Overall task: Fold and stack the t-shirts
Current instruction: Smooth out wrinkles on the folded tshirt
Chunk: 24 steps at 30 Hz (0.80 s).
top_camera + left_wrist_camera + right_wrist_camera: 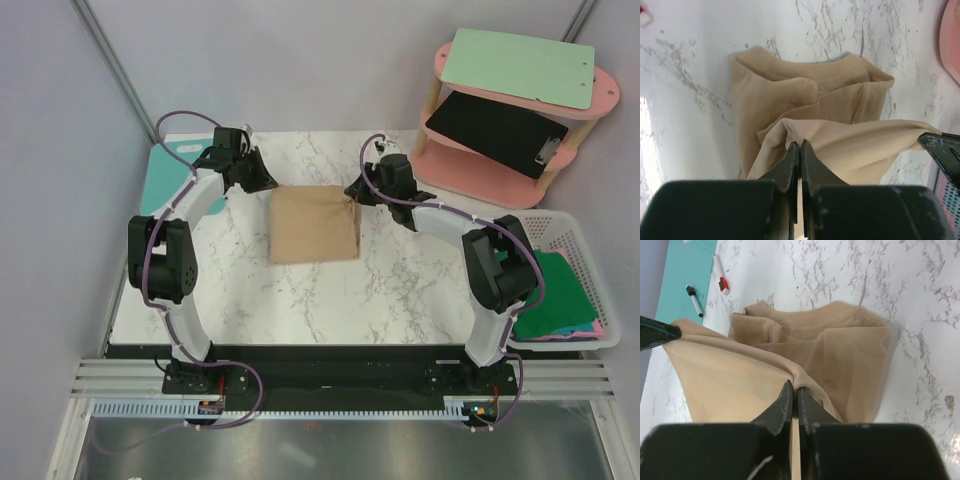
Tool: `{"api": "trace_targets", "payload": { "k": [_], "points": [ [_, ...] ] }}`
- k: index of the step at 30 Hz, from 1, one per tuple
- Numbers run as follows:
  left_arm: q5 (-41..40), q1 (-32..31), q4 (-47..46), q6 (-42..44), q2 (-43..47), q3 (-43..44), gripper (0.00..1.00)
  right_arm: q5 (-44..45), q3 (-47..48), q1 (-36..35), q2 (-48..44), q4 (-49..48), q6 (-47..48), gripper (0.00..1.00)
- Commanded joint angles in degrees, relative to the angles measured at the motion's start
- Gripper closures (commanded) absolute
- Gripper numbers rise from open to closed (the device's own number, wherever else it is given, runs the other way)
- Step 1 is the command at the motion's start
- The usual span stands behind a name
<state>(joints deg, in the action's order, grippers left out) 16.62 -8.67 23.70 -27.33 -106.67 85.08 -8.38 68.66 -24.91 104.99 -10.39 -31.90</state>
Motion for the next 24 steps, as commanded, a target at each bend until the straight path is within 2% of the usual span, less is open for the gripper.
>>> {"api": "trace_targets", "payload": {
  "k": [1, 6, 7, 9, 10, 11, 12, 13, 16, 18, 19, 22, 24],
  "points": [
    [-0.19, 2.34, -1.64, 1.23, -5.55, 7.37, 0.98, 1.61, 4.63, 3.46, 5.12, -4.81, -0.97, 0.92],
    [2.97, 3.57, -1.30, -1.14, -15.04, 16.33, 0.98, 4.33, 12.97, 4.95, 14.43, -4.56, -2.99, 0.91],
    [3.93, 3.92, -0.86, -1.41, -18.71, 18.00, 0.98, 5.12, 14.81, 4.95, 18.11, -3.85, -3.08, 0.85],
    [5.26, 4.10, 0.63, -1.93, -21.63, 22.14, 0.96, 7.92, 20.18, 5.04, 21.47, -0.95, -3.61, 0.68],
    [5.26, 4.18, 0.99, -2.20, -23.39, 22.93, 0.73, 8.03, 21.67, 5.04, 23.57, -0.34, -3.35, 0.52],
    [5.35, 4.18, 1.17, -2.29, -23.58, 23.72, 0.52, 9.60, 22.82, 5.04, 23.94, -0.68, -3.00, 0.40],
    [4.22, 4.18, 1.52, -2.29, -23.23, 23.47, 0.30, 10.31, 22.48, 5.04, 23.86, -1.38, -1.95, 0.15],
    [3.34, 4.18, 1.52, -2.46, -21.23, 22.68, 0.01, 12.66, 21.70, 4.96, 22.29, -2.17, -1.42, 0.02],
    [0.43, 3.75, -2.07, -1.59, -15.87, 14.11, 0.00, 16.36, 16.52, 4.95, 16.16, -4.72, 1.13, 0.02],
    [-0.45, 3.40, -4.44, -1.32, -9.28, 9.60, 0.00, 16.82, 11.51, 4.87, 10.89, -6.04, 2.01, 0.02],
    [-0.19, 3.22, -7.07, -1.49, -6.99, 5.23, 0.00, 15.60, 9.84, 4.87, 9.28, -6.48, 2.02, 0.02],
    [0.86, 1.81, -10.51, -1.76, -0.48, -1.20, 0.00, 12.17, 2.99, 4.78, 4.27, -8.85, 1.41, 0.02],
    [0.87, 0.15, -10.87, -1.67, 2.69, -3.50, 0.01, 6.82, 1.74, 4.78, 2.51, -9.03, 0.35, 0.03]
  ]
}}
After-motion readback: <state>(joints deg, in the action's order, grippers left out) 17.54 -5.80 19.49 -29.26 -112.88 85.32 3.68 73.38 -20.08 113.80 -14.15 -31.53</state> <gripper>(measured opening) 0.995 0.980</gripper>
